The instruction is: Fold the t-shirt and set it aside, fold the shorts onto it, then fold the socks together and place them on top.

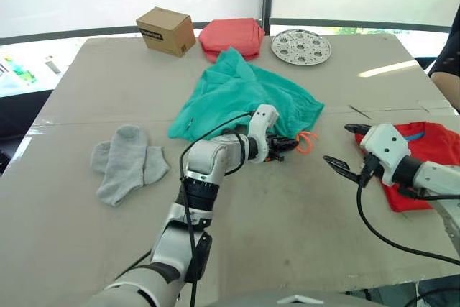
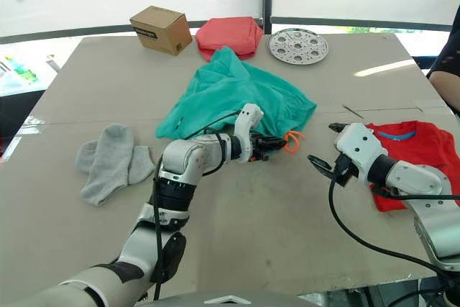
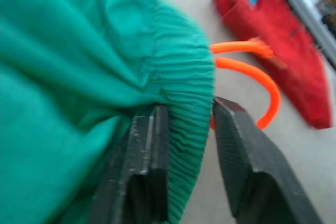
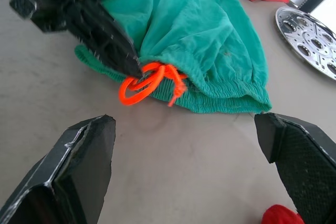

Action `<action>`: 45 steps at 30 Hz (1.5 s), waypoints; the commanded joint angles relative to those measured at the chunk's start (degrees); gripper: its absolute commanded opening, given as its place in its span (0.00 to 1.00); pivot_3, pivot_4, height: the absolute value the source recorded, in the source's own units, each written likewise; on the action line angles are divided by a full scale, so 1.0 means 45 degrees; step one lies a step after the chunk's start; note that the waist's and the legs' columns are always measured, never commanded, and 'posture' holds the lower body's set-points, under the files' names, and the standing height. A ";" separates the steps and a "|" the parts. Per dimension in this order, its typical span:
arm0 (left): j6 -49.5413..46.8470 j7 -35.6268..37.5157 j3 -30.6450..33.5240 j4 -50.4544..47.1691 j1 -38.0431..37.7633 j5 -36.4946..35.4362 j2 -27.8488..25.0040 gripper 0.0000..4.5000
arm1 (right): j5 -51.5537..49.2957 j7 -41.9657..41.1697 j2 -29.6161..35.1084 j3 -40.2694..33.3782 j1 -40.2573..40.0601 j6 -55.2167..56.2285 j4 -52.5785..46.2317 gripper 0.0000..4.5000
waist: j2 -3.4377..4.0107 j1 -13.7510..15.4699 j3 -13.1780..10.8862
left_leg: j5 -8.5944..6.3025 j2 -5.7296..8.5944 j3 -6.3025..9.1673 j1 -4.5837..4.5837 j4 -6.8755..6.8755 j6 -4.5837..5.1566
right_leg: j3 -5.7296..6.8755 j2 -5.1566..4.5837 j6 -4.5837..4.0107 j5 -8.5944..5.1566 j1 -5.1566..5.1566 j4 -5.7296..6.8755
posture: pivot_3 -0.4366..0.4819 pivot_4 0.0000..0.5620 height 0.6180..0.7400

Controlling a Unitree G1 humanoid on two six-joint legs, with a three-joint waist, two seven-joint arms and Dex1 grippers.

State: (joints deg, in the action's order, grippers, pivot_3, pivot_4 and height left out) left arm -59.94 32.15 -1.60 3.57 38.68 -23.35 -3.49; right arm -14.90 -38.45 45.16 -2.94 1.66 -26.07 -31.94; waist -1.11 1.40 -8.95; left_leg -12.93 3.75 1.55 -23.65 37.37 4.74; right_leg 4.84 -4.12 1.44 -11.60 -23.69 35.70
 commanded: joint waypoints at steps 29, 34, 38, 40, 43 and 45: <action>1.4784 0.5924 0.0781 0.4428 -0.3020 0.4103 -0.8988 0.99 | 0.3772 0.0776 -0.4883 0.5602 0.4744 -0.3179 0.3657 1.00 | 0.0033 0.0195 -0.0008 | 0.0013 0.0010 -0.0003 0.0004 -0.0059 -0.0028 | 0.0029 -0.0005 -0.0091 0.0052 -0.0055 -0.0043 | 0.48 0.27 1.00; 1.7225 0.5715 -0.0513 0.7910 -0.1410 0.5604 -0.8553 0.73 | 0.3686 0.0787 -0.4570 0.5248 0.4480 -0.3263 0.3471 0.52 | 0.0028 0.0201 0.0001 | 0.0015 0.0014 -0.0007 0.0005 -0.0055 -0.0026 | 0.0033 -0.0002 -0.0071 0.0104 -0.0059 -0.0026 | 0.48 0.27 1.00; 1.7731 0.6541 -0.0632 0.9227 -0.0743 0.5257 -0.8170 0.40 | 0.3430 0.0539 -0.4102 0.4688 0.4227 -0.3265 0.3263 0.18 | 0.0035 0.0200 0.0023 | 0.0015 0.0013 -0.0006 0.0006 -0.0046 -0.0024 | 0.0037 -0.0005 -0.0065 0.0102 -0.0052 -0.0025 | 0.48 0.27 1.00; 1.7279 0.7375 -0.0407 0.9095 -0.0644 0.4590 -0.8046 0.20 | 0.2827 0.0163 -0.3898 0.3997 0.4097 -0.3306 0.3048 0.00 | 0.0036 0.0198 0.0023 | 0.0015 0.0009 -0.0005 0.0006 -0.0038 -0.0023 | 0.0039 -0.0007 -0.0025 0.0083 -0.0050 -0.0023 | 0.48 0.27 1.00; 1.5838 0.8672 -0.0038 0.7965 -0.0878 0.3362 -0.8055 0.00 | 0.1347 -0.0956 -0.3445 0.2824 0.3735 -0.3249 0.2318 0.00 | 0.0035 0.0174 0.0020 | 0.0015 0.0005 -0.0005 -0.0001 -0.0028 -0.0020 | 0.0045 -0.0007 -0.0019 0.0087 -0.0051 -0.0022 | 0.48 0.27 1.00; 1.4311 0.9481 0.0084 0.6636 -0.1341 0.2522 -0.8287 0.00 | 0.0514 -0.1654 -0.2926 0.2169 0.3354 -0.3371 0.1844 0.00 | 0.0036 0.0144 0.0019 | 0.0013 0.0005 -0.0005 -0.0011 -0.0027 -0.0012 | 0.0045 -0.0008 -0.0022 0.0088 -0.0056 -0.0025 | 0.48 0.27 1.00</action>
State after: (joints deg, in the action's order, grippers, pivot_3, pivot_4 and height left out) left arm 9.09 71.61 -2.61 38.74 33.31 -8.08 -39.72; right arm -9.15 -43.13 30.69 10.16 17.19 -41.17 -19.95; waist -0.95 2.05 -8.87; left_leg -12.88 3.77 1.53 -23.71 37.25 4.77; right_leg 5.04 -4.16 1.34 -11.20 -23.95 35.58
